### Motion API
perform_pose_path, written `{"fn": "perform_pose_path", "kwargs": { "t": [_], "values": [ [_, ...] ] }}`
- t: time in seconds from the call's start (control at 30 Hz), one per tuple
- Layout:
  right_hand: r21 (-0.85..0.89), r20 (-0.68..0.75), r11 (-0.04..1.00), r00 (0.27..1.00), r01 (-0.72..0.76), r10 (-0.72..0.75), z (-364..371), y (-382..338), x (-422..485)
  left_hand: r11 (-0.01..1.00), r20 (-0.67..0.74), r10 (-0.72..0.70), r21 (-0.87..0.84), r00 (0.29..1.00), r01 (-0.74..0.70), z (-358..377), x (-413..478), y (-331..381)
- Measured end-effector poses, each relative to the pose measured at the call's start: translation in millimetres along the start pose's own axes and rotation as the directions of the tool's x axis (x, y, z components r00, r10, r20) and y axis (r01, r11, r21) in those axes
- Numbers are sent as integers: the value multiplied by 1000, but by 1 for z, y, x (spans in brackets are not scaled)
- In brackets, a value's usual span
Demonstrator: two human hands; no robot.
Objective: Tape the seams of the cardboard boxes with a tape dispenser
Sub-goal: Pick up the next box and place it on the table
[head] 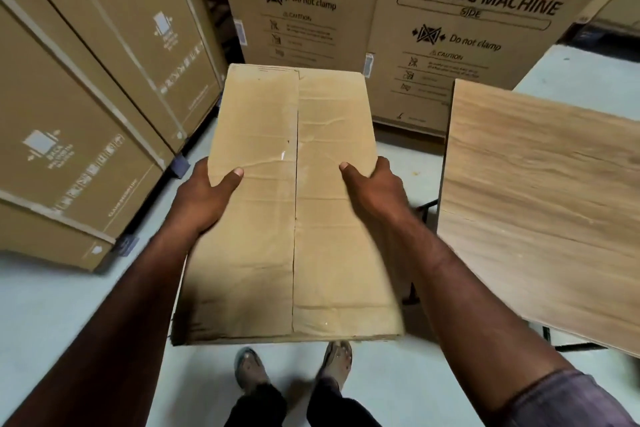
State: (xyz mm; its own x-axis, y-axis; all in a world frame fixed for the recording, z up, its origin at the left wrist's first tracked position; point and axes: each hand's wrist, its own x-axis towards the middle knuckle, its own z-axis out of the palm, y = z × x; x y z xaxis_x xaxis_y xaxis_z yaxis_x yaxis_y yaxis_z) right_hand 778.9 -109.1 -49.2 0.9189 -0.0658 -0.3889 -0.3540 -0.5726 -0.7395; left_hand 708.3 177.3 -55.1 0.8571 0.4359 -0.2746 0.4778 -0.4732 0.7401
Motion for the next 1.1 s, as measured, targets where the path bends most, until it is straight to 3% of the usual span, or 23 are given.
{"fn": "perform_pose_path", "kwargs": {
  "t": [0.33,0.8,1.1],
  "values": [
    [7,-59,998,996,67,-67,-109,-4,-76,997,-9,64,-50,998,-64,2,-92,74],
    [0,-115,999,993,39,-39,-239,109,-172,995,-4,100,4,995,-100,98,-243,135],
    [44,-182,999,983,21,-13,-348,171,-153,989,88,147,-46,985,-144,189,-273,216]
  ]
}}
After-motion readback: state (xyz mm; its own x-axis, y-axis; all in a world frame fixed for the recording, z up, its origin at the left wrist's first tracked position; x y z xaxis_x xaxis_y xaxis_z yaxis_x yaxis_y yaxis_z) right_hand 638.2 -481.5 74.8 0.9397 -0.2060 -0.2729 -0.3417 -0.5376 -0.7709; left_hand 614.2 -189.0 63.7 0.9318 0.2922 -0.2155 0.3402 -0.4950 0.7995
